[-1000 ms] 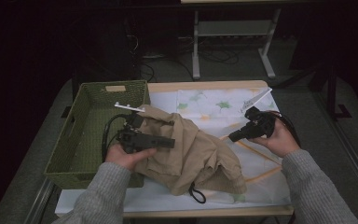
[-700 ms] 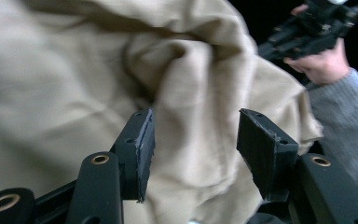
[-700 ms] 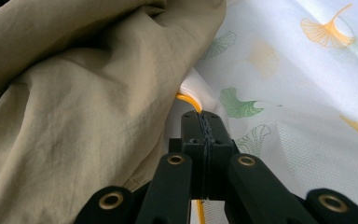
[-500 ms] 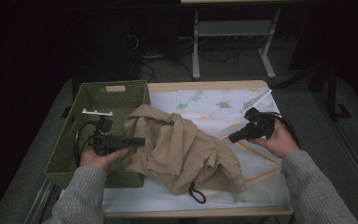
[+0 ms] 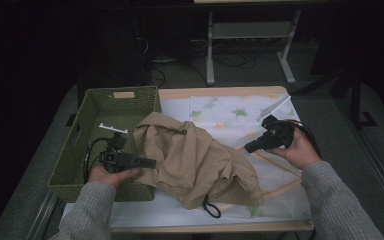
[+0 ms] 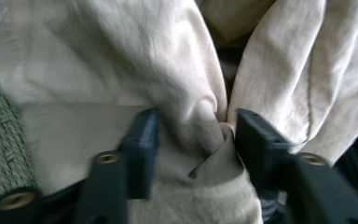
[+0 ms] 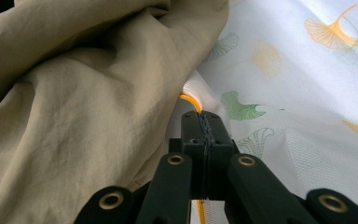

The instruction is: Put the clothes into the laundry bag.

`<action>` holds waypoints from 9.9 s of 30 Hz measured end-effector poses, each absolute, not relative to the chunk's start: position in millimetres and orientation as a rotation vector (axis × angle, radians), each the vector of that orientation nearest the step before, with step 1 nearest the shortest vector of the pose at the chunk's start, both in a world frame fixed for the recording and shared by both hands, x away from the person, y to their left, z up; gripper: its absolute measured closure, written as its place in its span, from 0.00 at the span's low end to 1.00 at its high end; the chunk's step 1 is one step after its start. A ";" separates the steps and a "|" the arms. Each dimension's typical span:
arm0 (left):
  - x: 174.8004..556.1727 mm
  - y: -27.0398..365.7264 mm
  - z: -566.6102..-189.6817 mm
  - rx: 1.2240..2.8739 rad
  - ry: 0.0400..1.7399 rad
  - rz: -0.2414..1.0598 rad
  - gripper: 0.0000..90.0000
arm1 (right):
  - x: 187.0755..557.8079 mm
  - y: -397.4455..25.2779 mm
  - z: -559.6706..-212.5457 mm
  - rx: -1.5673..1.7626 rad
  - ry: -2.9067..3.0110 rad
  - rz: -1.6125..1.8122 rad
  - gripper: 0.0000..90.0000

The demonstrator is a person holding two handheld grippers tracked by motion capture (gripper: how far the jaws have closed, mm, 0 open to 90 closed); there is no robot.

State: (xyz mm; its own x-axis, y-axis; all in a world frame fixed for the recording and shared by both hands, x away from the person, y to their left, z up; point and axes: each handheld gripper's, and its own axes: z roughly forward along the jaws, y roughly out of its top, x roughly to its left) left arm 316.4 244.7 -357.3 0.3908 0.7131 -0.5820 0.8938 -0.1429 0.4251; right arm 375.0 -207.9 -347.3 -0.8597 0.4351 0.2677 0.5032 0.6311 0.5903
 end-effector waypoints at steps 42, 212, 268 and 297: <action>300.8 236.9 -322.8 2.007 1.341 -0.164 0.99 | 375.4 -208.7 -347.0 -0.794 -2.745 -1.048 0.99; 302.5 67.3 -318.3 1.962 1.059 -0.311 0.46 | 360.7 -203.5 -325.9 -0.742 -2.687 -1.174 0.99; 319.8 12.0 -360.6 2.073 1.028 -0.285 0.74 | 358.4 -201.4 -315.7 -0.694 -2.683 -1.199 0.99; 303.0 40.5 -375.4 2.160 0.973 -0.399 0.95 | 361.1 -192.9 -322.6 -0.690 -2.674 -1.191 0.99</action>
